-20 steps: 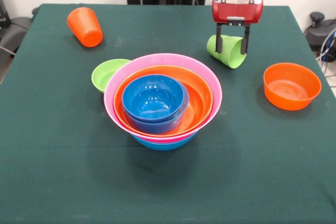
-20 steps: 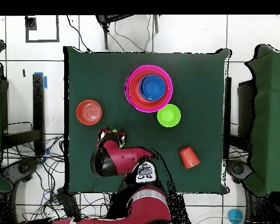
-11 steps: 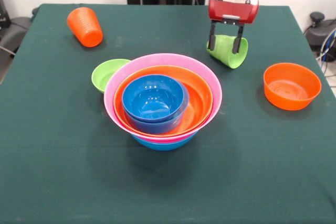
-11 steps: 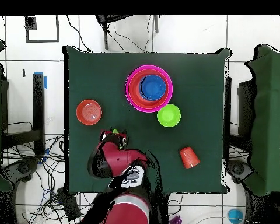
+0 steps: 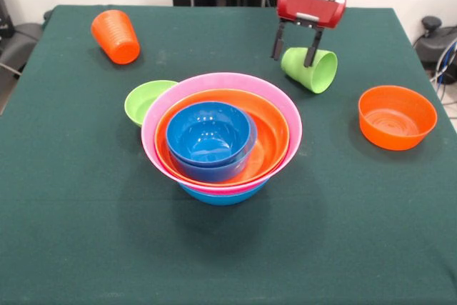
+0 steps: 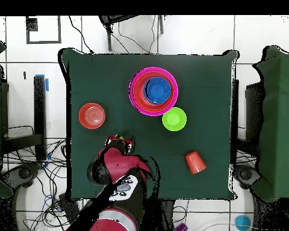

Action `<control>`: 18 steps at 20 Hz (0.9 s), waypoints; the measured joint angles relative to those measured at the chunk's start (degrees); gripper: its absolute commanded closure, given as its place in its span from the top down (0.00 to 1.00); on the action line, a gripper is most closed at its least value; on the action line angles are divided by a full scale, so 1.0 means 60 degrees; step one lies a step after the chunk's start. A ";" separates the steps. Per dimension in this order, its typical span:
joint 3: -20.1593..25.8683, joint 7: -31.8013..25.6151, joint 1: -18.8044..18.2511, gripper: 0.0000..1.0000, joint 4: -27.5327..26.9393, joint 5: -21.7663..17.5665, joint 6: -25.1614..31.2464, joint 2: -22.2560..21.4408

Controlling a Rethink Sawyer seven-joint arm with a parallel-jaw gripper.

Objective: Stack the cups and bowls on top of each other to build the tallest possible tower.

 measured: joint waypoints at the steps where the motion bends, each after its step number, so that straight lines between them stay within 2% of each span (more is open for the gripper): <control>1: -0.0047 0.0000 -0.0001 1.00 -0.0012 0.0000 0.0028 0.0000; 18: -0.0434 0.0000 0.0229 1.00 -0.0091 0.0061 0.0098 0.0000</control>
